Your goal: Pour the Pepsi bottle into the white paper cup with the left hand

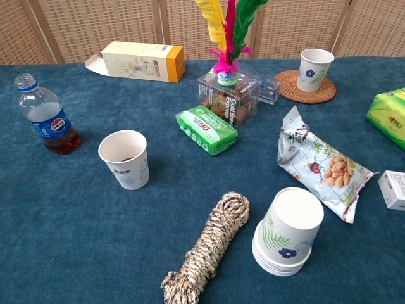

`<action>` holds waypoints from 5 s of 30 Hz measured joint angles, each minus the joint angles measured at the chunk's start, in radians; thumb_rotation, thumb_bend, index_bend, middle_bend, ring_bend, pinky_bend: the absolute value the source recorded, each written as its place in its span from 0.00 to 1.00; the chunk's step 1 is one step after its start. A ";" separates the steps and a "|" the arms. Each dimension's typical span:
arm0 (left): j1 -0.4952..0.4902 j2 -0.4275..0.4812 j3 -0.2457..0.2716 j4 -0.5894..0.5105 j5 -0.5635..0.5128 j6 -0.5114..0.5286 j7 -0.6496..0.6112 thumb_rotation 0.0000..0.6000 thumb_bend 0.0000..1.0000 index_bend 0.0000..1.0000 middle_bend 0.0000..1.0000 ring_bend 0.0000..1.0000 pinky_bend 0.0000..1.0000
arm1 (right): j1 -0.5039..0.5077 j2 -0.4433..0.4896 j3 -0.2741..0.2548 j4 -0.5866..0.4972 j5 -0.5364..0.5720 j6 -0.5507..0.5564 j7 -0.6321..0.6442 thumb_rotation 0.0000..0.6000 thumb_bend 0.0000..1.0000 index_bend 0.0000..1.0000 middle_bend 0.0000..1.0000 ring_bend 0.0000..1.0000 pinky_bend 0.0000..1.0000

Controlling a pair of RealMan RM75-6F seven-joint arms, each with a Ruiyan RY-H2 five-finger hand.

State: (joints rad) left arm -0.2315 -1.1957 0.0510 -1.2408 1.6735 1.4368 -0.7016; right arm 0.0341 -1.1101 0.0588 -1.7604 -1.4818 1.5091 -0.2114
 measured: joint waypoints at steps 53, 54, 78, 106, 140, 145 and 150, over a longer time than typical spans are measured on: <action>-0.224 -0.371 -0.071 0.416 -0.139 -0.320 -0.314 1.00 0.33 0.00 0.00 0.00 0.00 | 0.002 0.018 -0.009 -0.008 -0.008 -0.014 0.036 1.00 0.02 0.00 0.00 0.00 0.00; -0.227 -0.375 -0.071 0.417 -0.138 -0.321 -0.313 1.00 0.33 0.00 0.00 0.00 0.00 | 0.002 0.018 -0.009 -0.008 -0.008 -0.014 0.038 1.00 0.03 0.00 0.00 0.00 0.00; -0.266 -0.455 -0.068 0.483 -0.130 -0.317 -0.348 1.00 0.33 0.00 0.00 0.00 0.00 | 0.006 0.026 -0.006 -0.008 0.006 -0.026 0.062 1.00 0.02 0.00 0.00 0.00 0.00; -0.294 -0.499 -0.080 0.490 -0.151 -0.337 -0.324 1.00 0.39 0.00 0.00 0.00 0.00 | 0.005 0.037 -0.005 -0.011 0.008 -0.023 0.083 1.00 0.02 0.00 0.00 0.00 0.00; -0.267 -0.508 -0.118 0.494 -0.176 -0.246 -0.222 1.00 0.50 0.48 0.49 0.34 0.46 | 0.004 0.049 -0.006 -0.015 0.003 -0.025 0.111 1.00 0.02 0.00 0.00 0.00 0.00; -0.275 -0.437 -0.098 0.425 -0.142 -0.235 -0.119 1.00 0.49 0.47 0.49 0.33 0.45 | 0.003 0.052 -0.007 -0.018 0.001 -0.023 0.116 1.00 0.02 0.00 0.00 0.00 0.00; -0.291 -0.345 -0.084 0.298 -0.110 -0.232 0.023 1.00 0.49 0.46 0.48 0.33 0.45 | 0.002 0.055 -0.002 -0.016 0.006 -0.020 0.122 1.00 0.02 0.00 0.00 0.00 0.00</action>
State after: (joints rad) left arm -0.5223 -1.5403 -0.0327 -0.9433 1.5635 1.2044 -0.6790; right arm 0.0365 -1.0556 0.0564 -1.7769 -1.4755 1.4891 -0.0889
